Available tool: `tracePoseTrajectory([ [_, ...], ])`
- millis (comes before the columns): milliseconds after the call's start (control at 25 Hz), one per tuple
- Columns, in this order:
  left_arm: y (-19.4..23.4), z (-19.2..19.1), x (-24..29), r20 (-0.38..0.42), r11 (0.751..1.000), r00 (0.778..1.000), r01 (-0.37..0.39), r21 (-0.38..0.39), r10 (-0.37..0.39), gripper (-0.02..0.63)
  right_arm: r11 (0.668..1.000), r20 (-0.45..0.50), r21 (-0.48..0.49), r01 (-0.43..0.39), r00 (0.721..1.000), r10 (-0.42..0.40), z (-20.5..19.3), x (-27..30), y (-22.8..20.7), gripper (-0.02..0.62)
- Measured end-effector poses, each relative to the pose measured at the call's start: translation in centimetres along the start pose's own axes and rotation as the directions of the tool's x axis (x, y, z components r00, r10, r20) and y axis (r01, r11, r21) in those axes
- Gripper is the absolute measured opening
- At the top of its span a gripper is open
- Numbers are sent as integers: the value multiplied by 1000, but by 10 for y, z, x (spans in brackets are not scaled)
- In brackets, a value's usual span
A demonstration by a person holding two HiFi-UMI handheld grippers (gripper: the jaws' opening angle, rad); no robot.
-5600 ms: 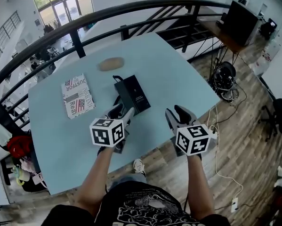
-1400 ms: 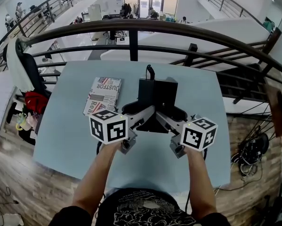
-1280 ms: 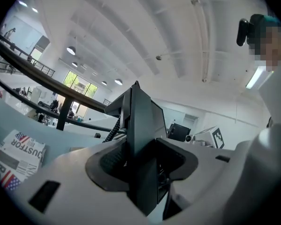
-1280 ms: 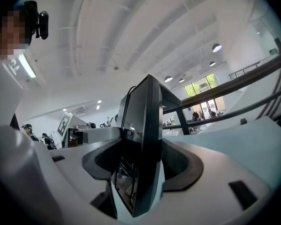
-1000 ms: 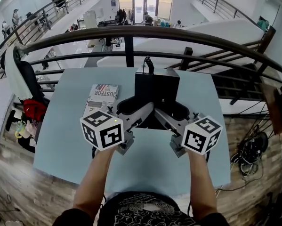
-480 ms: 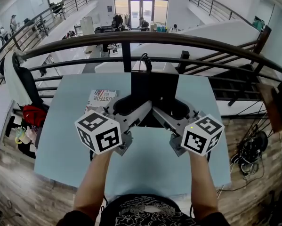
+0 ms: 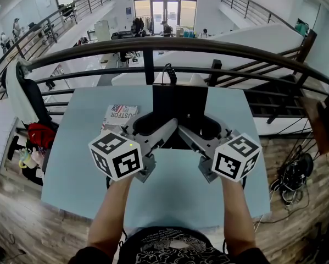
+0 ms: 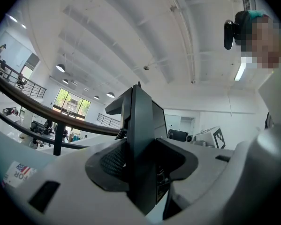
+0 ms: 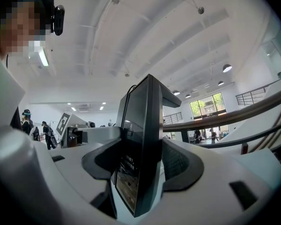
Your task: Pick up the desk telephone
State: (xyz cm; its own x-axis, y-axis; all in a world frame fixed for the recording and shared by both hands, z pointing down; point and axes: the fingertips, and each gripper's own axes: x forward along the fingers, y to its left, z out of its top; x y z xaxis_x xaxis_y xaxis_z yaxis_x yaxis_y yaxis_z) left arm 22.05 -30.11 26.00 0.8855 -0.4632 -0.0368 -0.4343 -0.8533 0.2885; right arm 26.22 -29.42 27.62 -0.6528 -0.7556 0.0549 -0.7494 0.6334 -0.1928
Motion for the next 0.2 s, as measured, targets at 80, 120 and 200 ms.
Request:
tracePoseTrajectory([
  [80, -1, 0, -1, -1, 1000, 1000, -1, -1, 1, 196, 1000, -3, 1, 1, 1000, -1, 0, -1, 1, 259],
  [120, -1, 0, -1, -1, 1000, 1000, -1, -3, 1, 196, 1000, -4, 1, 2, 1000, -2, 0, -1, 1, 259],
  [200, -3, 0, -2, -1, 1000, 1000, 0, -5, 0, 196, 1000, -5, 1, 3, 1000, -3, 0, -2, 3, 259],
])
